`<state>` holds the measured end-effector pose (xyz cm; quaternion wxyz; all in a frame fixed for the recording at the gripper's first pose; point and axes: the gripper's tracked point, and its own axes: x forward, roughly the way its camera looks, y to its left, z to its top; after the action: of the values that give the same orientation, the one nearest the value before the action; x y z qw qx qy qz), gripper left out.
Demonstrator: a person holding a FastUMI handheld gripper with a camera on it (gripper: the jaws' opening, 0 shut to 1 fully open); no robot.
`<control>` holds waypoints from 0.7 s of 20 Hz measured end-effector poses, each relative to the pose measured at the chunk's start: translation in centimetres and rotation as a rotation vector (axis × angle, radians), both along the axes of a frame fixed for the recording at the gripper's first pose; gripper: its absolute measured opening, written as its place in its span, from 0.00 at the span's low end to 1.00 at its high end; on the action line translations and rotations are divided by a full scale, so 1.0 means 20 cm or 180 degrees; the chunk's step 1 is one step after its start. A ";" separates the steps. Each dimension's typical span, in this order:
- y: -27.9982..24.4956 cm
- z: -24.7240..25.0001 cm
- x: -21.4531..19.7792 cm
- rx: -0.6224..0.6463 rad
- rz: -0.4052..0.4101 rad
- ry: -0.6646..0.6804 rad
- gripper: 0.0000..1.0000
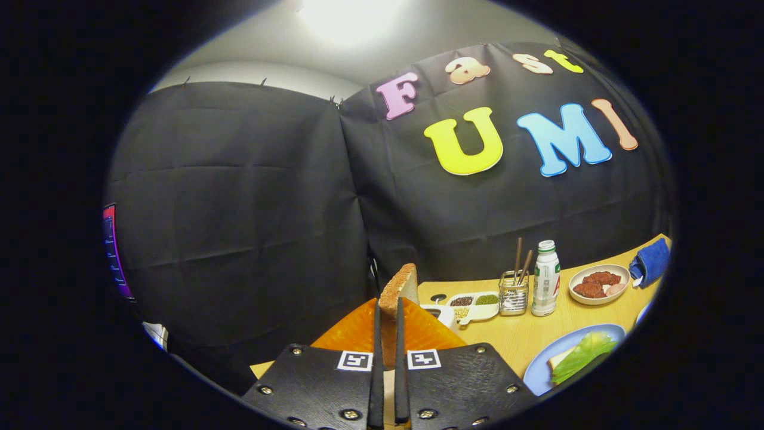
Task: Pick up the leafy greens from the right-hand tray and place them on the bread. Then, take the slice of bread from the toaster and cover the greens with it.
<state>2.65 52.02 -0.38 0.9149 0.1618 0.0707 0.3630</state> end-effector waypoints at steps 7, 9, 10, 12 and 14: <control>-0.27 0.14 0.00 0.0172 -0.0105 -0.0117 0.07; -0.36 0.13 0.02 0.0137 -0.0189 -0.0126 0.07; -0.41 0.12 0.03 0.0115 -0.0243 -0.0127 0.07; -0.51 0.11 0.06 0.0069 -0.0359 -0.0133 0.07; -0.61 0.07 0.10 -0.0038 -0.0461 -0.0150 0.07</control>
<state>4.58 39.74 1.06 0.9411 0.1524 0.0394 0.2992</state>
